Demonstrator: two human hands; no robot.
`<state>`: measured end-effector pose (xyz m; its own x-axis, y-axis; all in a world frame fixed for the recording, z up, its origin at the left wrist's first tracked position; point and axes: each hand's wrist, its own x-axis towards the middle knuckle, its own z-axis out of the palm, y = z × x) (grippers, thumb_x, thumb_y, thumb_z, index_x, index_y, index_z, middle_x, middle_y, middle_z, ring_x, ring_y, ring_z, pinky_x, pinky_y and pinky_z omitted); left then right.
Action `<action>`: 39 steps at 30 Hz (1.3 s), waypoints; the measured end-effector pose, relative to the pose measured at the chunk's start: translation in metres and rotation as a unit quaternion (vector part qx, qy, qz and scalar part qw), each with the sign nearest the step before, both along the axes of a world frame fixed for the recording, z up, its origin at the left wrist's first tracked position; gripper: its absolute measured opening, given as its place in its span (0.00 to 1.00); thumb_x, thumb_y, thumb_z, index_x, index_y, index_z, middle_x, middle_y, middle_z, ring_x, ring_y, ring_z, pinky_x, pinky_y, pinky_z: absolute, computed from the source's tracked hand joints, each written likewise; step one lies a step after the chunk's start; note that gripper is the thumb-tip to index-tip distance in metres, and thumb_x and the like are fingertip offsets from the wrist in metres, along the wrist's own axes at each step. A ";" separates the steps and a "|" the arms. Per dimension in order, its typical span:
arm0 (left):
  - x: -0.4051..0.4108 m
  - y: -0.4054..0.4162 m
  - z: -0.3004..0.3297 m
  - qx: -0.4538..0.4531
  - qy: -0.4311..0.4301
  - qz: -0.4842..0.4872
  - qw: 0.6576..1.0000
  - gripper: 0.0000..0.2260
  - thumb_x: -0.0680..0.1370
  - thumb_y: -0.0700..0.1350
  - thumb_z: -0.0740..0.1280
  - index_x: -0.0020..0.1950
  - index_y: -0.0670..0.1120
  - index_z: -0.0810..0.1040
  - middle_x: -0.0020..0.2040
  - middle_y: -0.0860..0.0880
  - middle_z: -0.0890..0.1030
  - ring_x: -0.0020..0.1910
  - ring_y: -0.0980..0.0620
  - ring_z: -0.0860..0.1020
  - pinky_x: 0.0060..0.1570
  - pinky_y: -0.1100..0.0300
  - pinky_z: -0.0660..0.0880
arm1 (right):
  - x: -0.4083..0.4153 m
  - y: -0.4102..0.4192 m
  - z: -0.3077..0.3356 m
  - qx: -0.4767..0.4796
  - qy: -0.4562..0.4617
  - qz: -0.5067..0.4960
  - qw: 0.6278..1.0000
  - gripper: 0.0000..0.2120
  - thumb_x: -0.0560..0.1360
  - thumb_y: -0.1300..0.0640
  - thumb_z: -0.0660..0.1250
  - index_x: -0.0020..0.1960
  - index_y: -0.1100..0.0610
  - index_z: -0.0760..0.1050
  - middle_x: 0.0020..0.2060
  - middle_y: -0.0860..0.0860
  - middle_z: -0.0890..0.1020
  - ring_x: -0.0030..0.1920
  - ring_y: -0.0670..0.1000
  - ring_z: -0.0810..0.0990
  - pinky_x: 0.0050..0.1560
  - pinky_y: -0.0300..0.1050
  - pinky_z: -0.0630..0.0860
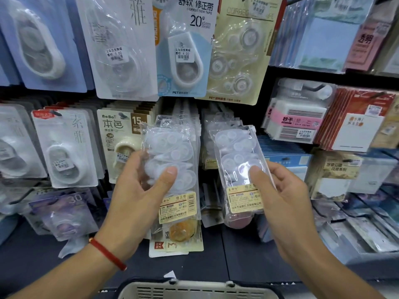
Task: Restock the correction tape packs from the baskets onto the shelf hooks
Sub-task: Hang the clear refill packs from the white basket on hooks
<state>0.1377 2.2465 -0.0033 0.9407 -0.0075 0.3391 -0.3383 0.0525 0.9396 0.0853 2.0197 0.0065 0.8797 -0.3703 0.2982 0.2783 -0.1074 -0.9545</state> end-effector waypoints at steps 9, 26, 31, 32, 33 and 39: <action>-0.002 0.006 0.007 -0.097 0.120 -0.209 0.966 0.22 0.70 0.45 0.80 0.63 0.48 0.82 0.61 0.45 0.86 0.59 0.42 0.85 0.50 0.54 0.85 | -0.002 -0.012 -0.001 -0.013 0.060 0.096 0.993 0.04 0.82 0.57 0.70 0.56 0.52 0.76 0.44 0.58 0.89 0.44 0.58 0.89 0.41 0.50 0.85; -0.017 -0.014 -0.014 -0.106 0.164 -0.339 0.920 0.25 0.76 0.36 0.70 0.73 0.43 0.73 0.68 0.39 0.82 0.66 0.36 0.81 0.64 0.44 0.80 | 0.032 0.001 0.024 0.023 -0.058 -0.074 0.995 0.15 0.84 0.47 0.67 0.42 0.51 0.80 0.37 0.40 0.83 0.40 0.39 0.80 0.48 0.36 0.77; -0.019 -0.015 -0.013 -0.105 0.145 -0.335 0.925 0.23 0.77 0.38 0.70 0.72 0.45 0.74 0.66 0.41 0.83 0.65 0.39 0.82 0.60 0.49 0.82 | 0.048 0.003 0.031 0.000 -0.029 -0.109 0.994 0.19 0.84 0.47 0.67 0.38 0.56 0.79 0.30 0.44 0.75 0.34 0.43 0.72 0.44 0.43 0.74; -0.018 -0.014 -0.013 -0.103 0.142 -0.319 0.931 0.23 0.77 0.38 0.72 0.72 0.45 0.74 0.66 0.41 0.83 0.64 0.40 0.83 0.58 0.51 0.83 | 0.052 0.004 0.036 -0.016 -0.031 -0.120 0.992 0.20 0.84 0.46 0.67 0.38 0.57 0.78 0.29 0.44 0.73 0.34 0.45 0.71 0.45 0.46 0.74; -0.016 -0.011 -0.012 -0.095 0.136 -0.297 0.940 0.22 0.78 0.38 0.73 0.71 0.46 0.75 0.65 0.42 0.84 0.63 0.42 0.84 0.57 0.54 0.83 | 0.058 0.003 0.042 -0.037 -0.037 -0.133 0.990 0.20 0.84 0.47 0.67 0.36 0.56 0.77 0.27 0.42 0.72 0.34 0.45 0.69 0.46 0.48 0.75; -0.004 0.006 -0.011 -0.073 0.071 -0.207 0.973 0.22 0.74 0.40 0.71 0.69 0.49 0.75 0.62 0.48 0.86 0.61 0.49 0.85 0.52 0.63 0.82 | 0.088 0.000 0.064 -0.162 -0.034 -0.139 0.976 0.17 0.82 0.49 0.69 0.36 0.54 0.81 0.23 0.38 0.74 0.29 0.40 0.71 0.41 0.43 0.70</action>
<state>0.1332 2.2521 -0.0139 0.9047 -0.3576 0.2317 -0.1265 0.2939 0.9474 0.1729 2.0196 0.0705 0.7325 -0.4689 0.4936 0.2569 -0.4811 -0.8382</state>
